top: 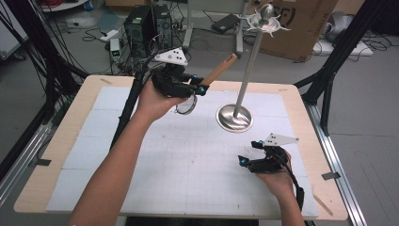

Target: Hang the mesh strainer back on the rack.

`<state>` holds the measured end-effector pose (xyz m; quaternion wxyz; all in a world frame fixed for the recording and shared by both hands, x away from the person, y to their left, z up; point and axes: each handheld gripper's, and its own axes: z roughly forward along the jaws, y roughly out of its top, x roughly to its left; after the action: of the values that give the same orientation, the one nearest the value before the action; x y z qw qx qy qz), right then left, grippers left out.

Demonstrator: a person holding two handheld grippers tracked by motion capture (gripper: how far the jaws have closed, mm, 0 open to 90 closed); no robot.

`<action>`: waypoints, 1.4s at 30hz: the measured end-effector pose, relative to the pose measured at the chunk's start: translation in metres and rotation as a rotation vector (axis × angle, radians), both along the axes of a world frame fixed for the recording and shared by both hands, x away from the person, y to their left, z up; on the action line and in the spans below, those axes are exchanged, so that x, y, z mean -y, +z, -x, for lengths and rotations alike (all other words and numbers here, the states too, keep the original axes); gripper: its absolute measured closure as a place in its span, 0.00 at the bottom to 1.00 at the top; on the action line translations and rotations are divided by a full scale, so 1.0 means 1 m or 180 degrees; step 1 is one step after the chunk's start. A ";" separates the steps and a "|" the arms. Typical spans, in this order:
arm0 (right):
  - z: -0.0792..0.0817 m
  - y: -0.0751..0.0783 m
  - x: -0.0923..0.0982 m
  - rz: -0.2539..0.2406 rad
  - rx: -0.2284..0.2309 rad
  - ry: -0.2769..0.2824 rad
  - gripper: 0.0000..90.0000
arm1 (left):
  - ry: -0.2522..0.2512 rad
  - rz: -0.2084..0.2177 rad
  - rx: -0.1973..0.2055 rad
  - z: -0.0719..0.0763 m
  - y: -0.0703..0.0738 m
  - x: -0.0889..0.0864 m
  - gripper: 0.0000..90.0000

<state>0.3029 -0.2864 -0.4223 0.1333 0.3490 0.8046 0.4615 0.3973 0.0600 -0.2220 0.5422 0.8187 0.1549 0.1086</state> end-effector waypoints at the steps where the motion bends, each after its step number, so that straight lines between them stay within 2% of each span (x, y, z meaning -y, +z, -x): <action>1: 0.000 0.000 0.000 -0.0001 -0.0006 -0.0002 0.17 | -0.0003 -0.0001 0.0000 -0.002 0.002 -0.001 0.76; 7: -0.001 0.000 0.000 -0.0002 -0.0001 0.0001 0.17 | -0.0037 0.0012 0.0027 -0.009 0.012 -0.003 0.76; 16: 0.000 0.000 0.000 -0.0007 -0.0004 0.0001 0.17 | -0.0078 -0.0002 0.0071 -0.016 0.026 0.006 0.76; 19: 0.000 0.000 0.000 -0.0008 -0.0005 0.0007 0.17 | -0.0071 0.0032 0.0067 -0.019 0.030 0.009 0.76; 22: 0.000 0.000 0.000 -0.0009 -0.0016 0.0000 0.17 | -0.0064 -0.0011 0.0095 -0.023 0.037 0.013 0.76; 27: 0.000 0.000 0.001 -0.0020 0.0000 0.0002 0.17 | -0.0075 0.0039 0.0092 -0.027 0.048 0.016 0.76; 32: 0.000 0.000 0.001 -0.0011 -0.0011 0.0010 0.17 | -0.0046 0.0008 0.0098 -0.034 0.055 0.019 0.76; 42: 0.001 0.000 0.004 -0.0026 -0.0017 -0.0027 0.17 | -0.0020 0.0026 0.0077 -0.042 0.051 0.024 0.76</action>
<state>0.3021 -0.2907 -0.4224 0.1316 0.3542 0.8016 0.4633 0.4394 0.0363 -0.1707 0.5477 0.8156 0.1461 0.1162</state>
